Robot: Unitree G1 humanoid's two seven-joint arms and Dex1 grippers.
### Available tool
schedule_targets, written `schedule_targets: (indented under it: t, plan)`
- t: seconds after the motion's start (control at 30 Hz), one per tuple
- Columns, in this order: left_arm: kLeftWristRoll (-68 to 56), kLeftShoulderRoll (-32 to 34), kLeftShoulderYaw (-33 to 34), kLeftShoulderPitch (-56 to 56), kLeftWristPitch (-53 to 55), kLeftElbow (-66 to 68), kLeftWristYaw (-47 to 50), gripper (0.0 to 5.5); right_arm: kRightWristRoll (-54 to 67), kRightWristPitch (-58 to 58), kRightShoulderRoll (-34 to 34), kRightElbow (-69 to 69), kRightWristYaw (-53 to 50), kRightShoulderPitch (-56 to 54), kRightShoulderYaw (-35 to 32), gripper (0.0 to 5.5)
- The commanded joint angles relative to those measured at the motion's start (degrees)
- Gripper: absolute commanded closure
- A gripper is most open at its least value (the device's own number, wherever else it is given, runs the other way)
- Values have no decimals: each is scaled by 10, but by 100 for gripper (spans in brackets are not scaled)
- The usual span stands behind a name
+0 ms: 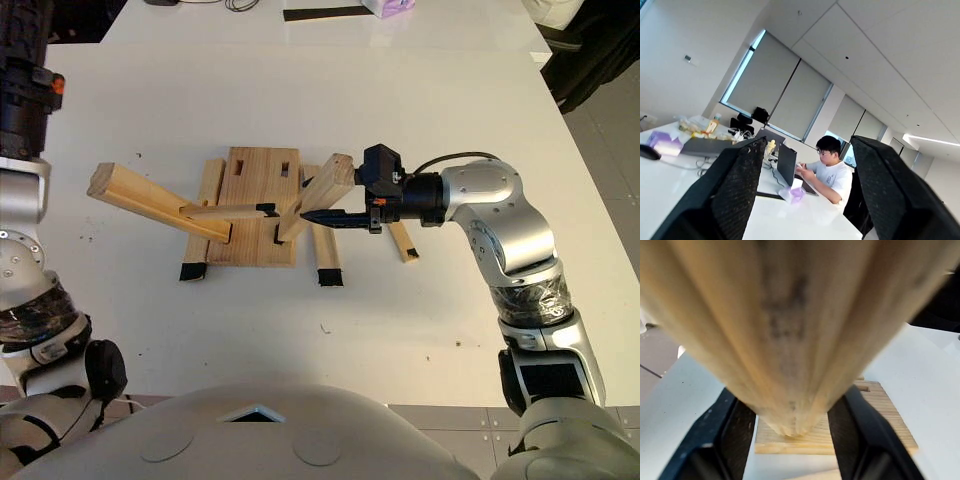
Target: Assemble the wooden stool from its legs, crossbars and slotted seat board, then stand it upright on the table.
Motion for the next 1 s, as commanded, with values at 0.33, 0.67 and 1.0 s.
schedule_targets:
  t: [0.33,0.67,1.0]
  plan:
    - [88,-69,-43,168,-34,-70,16,238,-26,115,-44,-32,17,-100,77,349]
    - [163,-121,-96,206,-71,-76,13,238,-78,117,-56,-14,-2,-108,115,349]
    - [212,-145,-134,205,-83,-73,16,238,-78,105,-68,-50,-27,-87,101,349]
